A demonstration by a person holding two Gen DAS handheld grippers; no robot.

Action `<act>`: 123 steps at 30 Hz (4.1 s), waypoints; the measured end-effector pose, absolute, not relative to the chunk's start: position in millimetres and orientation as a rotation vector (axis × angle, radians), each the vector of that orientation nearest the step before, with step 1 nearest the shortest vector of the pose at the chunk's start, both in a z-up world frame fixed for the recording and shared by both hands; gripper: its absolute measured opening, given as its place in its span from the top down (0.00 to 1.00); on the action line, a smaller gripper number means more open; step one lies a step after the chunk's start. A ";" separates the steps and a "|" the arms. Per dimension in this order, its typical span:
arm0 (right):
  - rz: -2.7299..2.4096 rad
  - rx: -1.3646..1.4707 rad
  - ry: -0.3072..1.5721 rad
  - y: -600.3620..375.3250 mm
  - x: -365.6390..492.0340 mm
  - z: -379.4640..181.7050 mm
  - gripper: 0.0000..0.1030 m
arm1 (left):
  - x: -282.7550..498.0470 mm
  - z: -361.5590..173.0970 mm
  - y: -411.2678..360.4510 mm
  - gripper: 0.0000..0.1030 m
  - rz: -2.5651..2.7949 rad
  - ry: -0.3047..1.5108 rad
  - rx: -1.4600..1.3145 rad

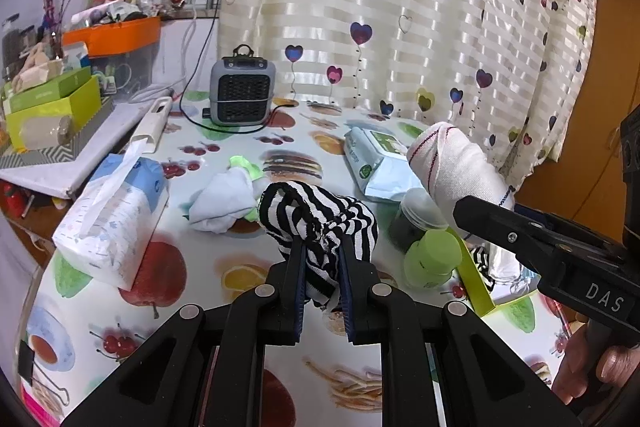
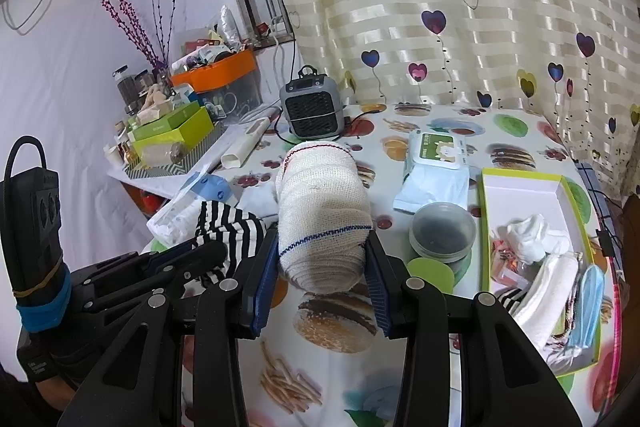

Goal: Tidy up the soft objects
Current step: 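Lift the striped cloth with the left gripper while the right gripper lifts the bandage, then carry the striped cloth with the left gripper while the right gripper carries the bandage over the box, then open the right gripper to drop the bandage while the left gripper releases the striped cloth into the box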

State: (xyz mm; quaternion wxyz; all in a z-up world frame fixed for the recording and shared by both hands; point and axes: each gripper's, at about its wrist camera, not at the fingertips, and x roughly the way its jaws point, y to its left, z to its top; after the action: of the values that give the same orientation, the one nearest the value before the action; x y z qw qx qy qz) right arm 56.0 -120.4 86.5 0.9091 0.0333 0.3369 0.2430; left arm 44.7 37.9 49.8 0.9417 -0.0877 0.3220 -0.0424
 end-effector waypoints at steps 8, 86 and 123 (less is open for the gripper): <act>0.487 0.080 0.691 -133.1 57.5 86.4 0.59 | 53.4 50.7 22.6 0.86 -0.111 0.663 -0.161; 0.087 0.171 0.898 -313.6 190.7 10.2 0.58 | 216.6 38.9 -150.4 0.86 -0.441 0.803 -0.023; 0.075 0.195 0.784 -320.9 164.5 35.8 0.58 | 248.3 19.4 -183.5 0.67 -0.482 0.885 -0.044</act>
State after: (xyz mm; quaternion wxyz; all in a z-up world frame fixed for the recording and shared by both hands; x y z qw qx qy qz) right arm 164.5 -320.9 35.8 0.9189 0.0950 0.3812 0.0366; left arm 248.3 -183.5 19.4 0.8755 -0.0210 0.4240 -0.2310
